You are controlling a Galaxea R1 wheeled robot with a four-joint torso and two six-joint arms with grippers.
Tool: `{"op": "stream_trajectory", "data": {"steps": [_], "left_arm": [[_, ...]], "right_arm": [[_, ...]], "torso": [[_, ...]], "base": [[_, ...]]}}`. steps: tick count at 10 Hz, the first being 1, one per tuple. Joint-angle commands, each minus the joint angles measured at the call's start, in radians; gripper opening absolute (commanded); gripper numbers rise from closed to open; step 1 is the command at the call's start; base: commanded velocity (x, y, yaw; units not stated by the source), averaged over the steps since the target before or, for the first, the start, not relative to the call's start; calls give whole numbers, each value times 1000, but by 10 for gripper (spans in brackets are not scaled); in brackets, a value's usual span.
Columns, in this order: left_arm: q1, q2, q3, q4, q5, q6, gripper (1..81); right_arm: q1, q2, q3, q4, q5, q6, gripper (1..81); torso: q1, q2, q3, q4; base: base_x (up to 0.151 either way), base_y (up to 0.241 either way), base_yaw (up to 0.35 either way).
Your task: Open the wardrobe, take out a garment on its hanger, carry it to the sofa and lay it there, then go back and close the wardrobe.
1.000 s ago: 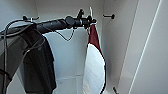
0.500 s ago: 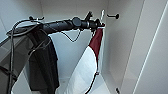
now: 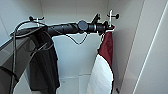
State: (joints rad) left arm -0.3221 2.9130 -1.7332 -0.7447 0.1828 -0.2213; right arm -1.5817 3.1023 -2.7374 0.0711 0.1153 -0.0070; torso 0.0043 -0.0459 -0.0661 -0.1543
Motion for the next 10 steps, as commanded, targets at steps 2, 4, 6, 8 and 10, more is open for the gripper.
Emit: {"op": "stream_trajectory", "data": {"steps": [2,4,6,8,10], "left_arm": [[-162,-98,184,22,-227,17,10],[-147,-158,276,13,-271,14,10],[-126,-231,383,11,-355,14,10],[-117,-247,399,11,-352,14,10],[-116,-248,402,11,-348,13,10]], "right_arm": [[41,8,7,4,-49,1,811],[41,8,7,4,-48,1,811],[41,9,7,4,-48,1,811],[41,9,7,4,-48,1,811],[41,9,7,4,-48,1,811]], "torso": [[0,0,0,0],[0,0,0,0],[0,0,0,0],[0,0,0,0],[0,0,0,0]], "base": [[0,0,0],[0,0,0],[0,0,0],[0,0,0],[0,0,0]]}}
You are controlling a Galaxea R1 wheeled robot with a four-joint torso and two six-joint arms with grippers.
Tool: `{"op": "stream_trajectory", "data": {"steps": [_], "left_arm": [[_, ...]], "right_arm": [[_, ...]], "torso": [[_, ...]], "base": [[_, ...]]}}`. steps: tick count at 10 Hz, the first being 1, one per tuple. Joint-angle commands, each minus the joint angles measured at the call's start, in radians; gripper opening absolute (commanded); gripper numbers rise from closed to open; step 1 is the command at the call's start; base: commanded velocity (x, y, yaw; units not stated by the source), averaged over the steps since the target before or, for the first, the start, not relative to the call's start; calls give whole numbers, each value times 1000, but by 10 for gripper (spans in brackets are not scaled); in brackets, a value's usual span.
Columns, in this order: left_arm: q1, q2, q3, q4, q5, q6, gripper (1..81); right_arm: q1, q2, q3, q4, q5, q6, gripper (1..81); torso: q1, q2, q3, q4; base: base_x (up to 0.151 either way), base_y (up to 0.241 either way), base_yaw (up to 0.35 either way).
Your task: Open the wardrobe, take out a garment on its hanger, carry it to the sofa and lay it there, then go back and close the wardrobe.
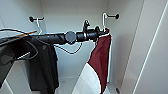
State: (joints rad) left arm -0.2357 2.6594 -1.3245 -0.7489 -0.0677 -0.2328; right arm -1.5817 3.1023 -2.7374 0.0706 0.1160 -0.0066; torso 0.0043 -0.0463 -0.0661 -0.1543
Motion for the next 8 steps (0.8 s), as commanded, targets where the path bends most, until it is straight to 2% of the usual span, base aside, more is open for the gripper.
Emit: {"op": "stream_trajectory", "data": {"steps": [1,3,8], "left_arm": [[-199,5,-7,16,-98,24,10],[-187,2,-7,16,-95,24,10],[-185,-2,33,17,-98,24,10]], "right_arm": [[41,9,7,5,-48,0,811],[41,9,7,5,-48,0,811],[41,9,7,5,-48,0,811]], "torso": [[0,0,0,0],[0,0,0,0],[0,1,-1,0]], "base": [[0,0,0],[-40,0,0],[-112,0,0]]}}
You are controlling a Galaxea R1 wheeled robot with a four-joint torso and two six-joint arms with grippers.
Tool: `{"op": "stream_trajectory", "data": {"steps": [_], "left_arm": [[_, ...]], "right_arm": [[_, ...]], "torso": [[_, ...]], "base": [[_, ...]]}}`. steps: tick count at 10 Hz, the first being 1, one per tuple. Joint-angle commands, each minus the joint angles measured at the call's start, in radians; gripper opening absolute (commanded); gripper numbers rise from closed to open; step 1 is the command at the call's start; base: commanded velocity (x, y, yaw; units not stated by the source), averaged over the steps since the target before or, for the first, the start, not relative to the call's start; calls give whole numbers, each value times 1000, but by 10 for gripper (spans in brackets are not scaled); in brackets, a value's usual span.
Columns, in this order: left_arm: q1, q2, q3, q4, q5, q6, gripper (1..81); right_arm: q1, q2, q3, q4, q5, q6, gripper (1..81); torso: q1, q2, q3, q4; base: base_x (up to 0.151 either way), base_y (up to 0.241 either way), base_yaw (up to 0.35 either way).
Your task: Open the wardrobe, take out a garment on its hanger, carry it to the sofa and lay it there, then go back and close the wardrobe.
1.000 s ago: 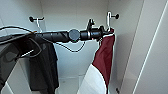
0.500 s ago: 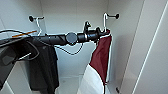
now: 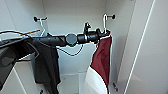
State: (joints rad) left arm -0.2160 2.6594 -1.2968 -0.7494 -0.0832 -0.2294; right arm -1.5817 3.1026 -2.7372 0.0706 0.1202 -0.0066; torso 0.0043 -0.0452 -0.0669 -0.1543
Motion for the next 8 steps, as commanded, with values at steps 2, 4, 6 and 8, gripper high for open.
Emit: {"op": "stream_trajectory", "data": {"steps": [2,4,6,8], "left_arm": [[-197,-4,36,18,-87,21,10],[-185,-2,51,19,-87,21,10],[-170,-5,70,21,-92,21,10],[-153,-11,85,27,-92,22,10]], "right_arm": [[41,9,7,5,-53,0,811],[41,9,7,5,-53,0,811],[41,9,7,5,-53,0,811],[39,10,7,3,-54,0,811]], "torso": [[0,0,0,0],[0,0,0,0],[0,0,0,0],[0,0,0,0]], "base": [[-119,0,0],[-121,0,0],[-120,0,0],[-120,0,0]]}}
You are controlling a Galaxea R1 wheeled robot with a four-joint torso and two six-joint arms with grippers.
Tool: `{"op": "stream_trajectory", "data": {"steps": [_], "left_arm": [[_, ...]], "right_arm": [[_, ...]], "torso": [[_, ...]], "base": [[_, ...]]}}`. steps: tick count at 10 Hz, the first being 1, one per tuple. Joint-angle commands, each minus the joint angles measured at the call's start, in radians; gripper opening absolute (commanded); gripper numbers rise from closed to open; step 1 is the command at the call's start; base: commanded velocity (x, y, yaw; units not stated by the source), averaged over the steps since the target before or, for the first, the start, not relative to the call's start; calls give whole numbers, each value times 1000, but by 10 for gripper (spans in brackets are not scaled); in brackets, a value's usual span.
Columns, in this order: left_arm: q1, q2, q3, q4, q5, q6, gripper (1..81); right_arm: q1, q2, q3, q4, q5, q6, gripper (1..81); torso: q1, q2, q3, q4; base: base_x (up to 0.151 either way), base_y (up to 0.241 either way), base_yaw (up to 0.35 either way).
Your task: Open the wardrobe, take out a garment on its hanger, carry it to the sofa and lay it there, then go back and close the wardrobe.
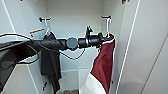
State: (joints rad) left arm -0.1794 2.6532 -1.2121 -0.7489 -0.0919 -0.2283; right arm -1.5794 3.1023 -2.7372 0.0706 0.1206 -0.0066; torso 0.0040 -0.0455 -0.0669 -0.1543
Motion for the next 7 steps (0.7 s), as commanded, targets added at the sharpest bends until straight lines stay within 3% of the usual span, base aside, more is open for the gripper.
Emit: {"op": "stream_trajectory", "data": {"steps": [1,7], "left_arm": [[-185,-11,6,28,-83,21,10],[-174,-25,40,31,-84,23,10]], "right_arm": [[35,11,7,3,-55,-1,811],[34,11,7,3,-55,-1,811]], "torso": [[0,0,0,0],[0,0,0,0]], "base": [[-120,0,0],[-121,0,0]]}}
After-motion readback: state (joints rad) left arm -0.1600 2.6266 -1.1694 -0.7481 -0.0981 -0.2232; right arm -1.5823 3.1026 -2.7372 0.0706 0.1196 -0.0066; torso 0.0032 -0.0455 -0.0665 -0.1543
